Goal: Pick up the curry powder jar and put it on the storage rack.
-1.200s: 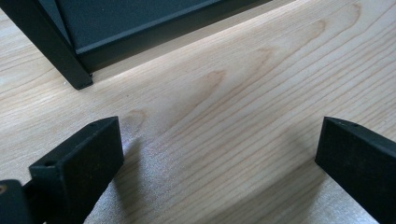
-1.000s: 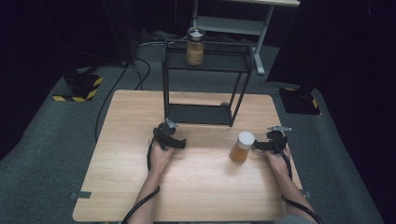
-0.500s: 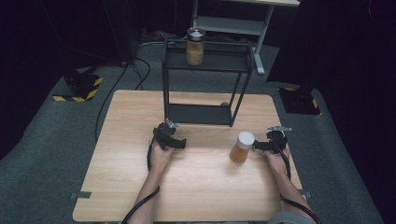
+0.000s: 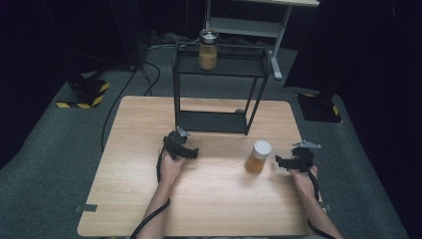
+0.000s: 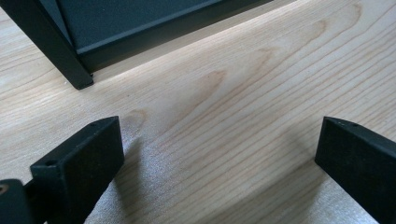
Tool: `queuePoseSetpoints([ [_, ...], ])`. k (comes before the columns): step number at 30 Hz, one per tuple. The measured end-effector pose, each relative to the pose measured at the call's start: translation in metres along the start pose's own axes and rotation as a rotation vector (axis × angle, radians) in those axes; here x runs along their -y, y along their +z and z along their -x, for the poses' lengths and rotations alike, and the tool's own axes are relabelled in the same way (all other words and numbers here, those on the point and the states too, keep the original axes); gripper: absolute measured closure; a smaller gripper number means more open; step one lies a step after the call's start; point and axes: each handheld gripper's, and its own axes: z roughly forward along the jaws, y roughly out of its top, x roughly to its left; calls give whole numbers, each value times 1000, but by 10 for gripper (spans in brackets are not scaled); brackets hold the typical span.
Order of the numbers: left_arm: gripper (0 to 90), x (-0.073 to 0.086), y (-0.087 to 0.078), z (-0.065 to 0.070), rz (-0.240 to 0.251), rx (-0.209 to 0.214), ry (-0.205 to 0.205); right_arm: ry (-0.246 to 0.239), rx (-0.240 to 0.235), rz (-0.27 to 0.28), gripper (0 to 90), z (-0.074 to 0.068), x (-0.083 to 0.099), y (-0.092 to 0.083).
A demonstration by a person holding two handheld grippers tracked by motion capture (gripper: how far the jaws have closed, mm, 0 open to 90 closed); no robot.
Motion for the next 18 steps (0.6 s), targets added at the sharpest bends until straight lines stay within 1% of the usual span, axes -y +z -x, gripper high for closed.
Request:
queuePoseSetpoints([
  [3, 10, 0, 0, 0, -1, 0, 0, -5, -12, -3, 38, 0, 5, -4],
  [4, 10, 0, 0, 0, 0, 0, -1, -2, -31, -9, 38, 0, 10, -9],
  [5, 10, 0, 0, 0, 0, 0, -2, -2, -31, -9, 38, 0, 10, -9],
  [6, 11, 0, 0, 0, 0, 0, -1, -7, -48, -13, 37, 0, 14, -13],
  [9, 11, 0, 0, 0, -1, 0, 0, -26, -72, -15, 36, -2, 19, -21],
  [11, 10, 0, 0, 0, -1, 1, 0, -27, -78, -15, 36, -3, 20, -22],
  [13, 10, 0, 0, 0, 0, 1, -1, -49, -107, -9, 34, -8, 21, -27],
  [17, 10, 0, 0, 0, 1, 2, -1, -92, -132, -6, 32, -17, 20, -27],
  [18, 10, 0, 0, 0, 0, 2, -1, -92, -132, -6, 32, -17, 20, -27],
])
